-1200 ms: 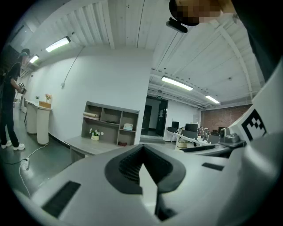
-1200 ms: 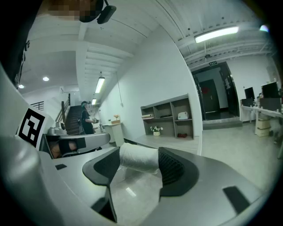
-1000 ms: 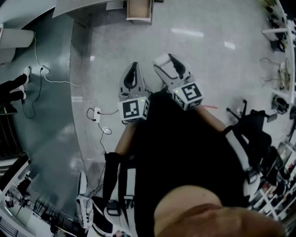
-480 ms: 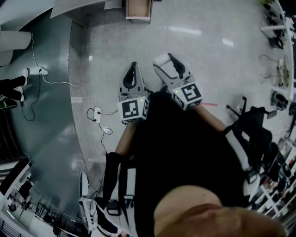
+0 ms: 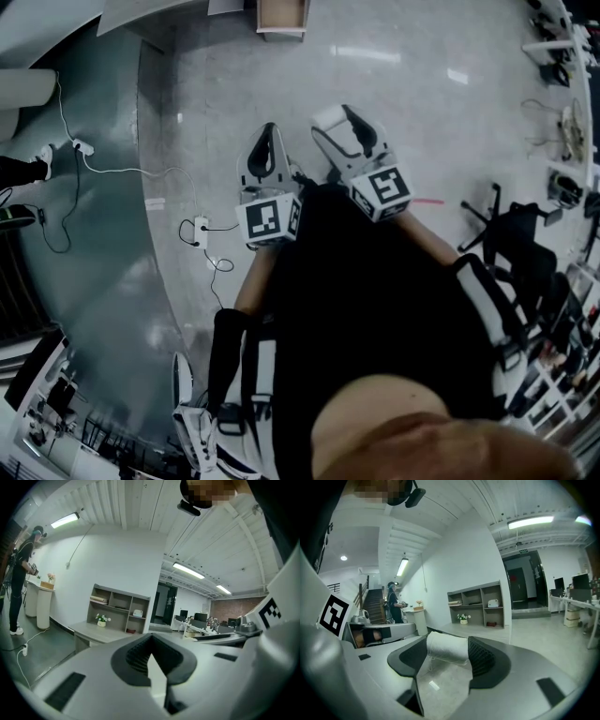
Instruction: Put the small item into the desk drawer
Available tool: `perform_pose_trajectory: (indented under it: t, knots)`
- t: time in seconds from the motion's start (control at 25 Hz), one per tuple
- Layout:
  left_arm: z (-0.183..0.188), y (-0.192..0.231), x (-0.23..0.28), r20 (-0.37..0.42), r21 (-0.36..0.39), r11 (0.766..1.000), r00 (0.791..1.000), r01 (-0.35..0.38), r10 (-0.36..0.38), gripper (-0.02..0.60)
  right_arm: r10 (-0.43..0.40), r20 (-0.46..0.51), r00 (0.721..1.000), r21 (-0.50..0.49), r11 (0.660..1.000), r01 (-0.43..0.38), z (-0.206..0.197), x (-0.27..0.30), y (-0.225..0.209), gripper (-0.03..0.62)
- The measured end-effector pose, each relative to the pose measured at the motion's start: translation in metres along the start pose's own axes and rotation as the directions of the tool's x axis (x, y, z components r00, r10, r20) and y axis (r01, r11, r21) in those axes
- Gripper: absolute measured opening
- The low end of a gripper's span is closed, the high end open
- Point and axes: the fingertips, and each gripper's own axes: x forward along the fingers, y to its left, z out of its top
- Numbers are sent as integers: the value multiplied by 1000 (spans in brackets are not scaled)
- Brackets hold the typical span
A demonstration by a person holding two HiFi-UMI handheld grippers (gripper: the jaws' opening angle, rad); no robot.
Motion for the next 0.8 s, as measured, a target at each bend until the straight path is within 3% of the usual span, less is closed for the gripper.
perform_pose_trajectory:
  t: [0.28, 0.52, 0.8]
  knots:
    - [-2, 18, -5, 0, -5, 1000, 1000, 19, -19, -2, -10, -1, 1000, -11, 1000, 10, -4, 10, 19, 270]
    - [-3, 25, 12, -8, -17, 1000, 1000, 6, -6, -2, 0, -9, 1000, 10, 1000, 0, -3, 26, 8, 270]
    - [0, 28, 50, -21, -24, 999, 999, -32, 31, -2, 74, 6, 997, 47, 996, -75, 25, 61, -9, 270]
